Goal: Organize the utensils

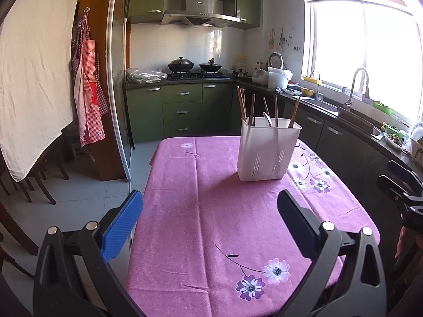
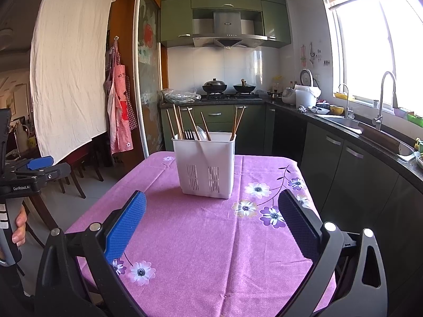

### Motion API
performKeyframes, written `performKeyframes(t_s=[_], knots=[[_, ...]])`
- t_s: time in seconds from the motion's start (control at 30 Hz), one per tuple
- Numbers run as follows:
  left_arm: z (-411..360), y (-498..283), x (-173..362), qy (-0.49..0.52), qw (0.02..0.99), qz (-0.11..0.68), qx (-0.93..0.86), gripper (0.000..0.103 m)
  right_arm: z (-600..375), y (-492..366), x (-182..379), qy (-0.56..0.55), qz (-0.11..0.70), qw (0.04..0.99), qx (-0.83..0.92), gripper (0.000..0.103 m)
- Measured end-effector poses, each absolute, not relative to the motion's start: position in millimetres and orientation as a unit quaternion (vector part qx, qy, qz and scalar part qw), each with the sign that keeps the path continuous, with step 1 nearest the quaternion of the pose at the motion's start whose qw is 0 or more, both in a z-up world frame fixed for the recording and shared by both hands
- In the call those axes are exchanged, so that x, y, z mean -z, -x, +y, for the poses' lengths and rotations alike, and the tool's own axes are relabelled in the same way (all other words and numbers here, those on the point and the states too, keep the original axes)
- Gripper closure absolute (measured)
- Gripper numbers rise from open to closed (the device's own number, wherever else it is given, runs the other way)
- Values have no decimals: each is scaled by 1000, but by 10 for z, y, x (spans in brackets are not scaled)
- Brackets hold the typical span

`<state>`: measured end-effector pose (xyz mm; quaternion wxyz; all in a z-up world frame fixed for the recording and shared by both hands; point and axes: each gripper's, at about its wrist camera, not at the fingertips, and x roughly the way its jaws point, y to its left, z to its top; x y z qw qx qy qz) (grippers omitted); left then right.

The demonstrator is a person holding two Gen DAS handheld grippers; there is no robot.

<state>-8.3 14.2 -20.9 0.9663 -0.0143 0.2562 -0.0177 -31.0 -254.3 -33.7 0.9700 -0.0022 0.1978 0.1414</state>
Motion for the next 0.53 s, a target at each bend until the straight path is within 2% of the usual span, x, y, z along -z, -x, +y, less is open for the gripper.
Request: performKeyframes(t_s=[0.53], knots=[[123, 12, 266, 2, 966, 260, 10, 7, -2540, 286, 351, 2, 202, 969, -140, 5]])
